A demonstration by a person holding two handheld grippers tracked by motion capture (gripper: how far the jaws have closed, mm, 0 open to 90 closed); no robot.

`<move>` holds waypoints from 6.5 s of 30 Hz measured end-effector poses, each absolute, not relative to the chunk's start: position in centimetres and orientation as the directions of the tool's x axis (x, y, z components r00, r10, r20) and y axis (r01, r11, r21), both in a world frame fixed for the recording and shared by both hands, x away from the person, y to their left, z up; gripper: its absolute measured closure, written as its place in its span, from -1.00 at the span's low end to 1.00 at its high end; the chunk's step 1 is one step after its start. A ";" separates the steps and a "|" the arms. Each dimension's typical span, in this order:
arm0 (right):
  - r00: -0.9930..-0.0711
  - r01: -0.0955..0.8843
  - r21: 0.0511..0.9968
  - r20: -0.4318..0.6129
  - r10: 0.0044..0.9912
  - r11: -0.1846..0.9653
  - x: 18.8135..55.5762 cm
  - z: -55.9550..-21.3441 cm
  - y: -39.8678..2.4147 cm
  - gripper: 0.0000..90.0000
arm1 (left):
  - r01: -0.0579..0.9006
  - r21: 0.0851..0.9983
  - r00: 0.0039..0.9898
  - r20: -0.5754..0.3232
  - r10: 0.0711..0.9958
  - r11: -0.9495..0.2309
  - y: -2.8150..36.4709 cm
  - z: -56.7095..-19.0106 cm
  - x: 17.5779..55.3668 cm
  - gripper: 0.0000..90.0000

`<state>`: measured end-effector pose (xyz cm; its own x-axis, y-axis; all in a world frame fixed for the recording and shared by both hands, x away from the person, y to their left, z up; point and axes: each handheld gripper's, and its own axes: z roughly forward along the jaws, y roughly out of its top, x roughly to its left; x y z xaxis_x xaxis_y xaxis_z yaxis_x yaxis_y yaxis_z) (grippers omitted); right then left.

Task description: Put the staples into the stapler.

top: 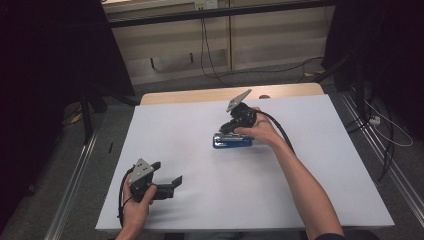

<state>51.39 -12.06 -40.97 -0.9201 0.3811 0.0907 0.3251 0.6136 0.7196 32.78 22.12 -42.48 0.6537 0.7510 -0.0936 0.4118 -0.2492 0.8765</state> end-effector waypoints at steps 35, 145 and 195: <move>-0.969 0.187 0.673 0.005 0.249 0.716 51.7 -41.6 -10.7 0.75 | 0.413 0.875 0.659 -0.095 0.746 -0.253 22.0 -42.6 32.8 -0.92; -0.924 0.304 0.689 0.046 0.379 0.658 51.3 -42.6 -10.9 -0.25 | 0.412 0.875 0.657 -0.093 0.748 -0.254 22.2 -42.5 32.8 -0.92; -0.591 0.460 0.839 0.045 0.805 0.291 44.1 -41.7 -17.2 -0.90 | 0.435 0.868 0.628 -0.102 0.771 -0.239 22.1 -42.9 33.2 -0.92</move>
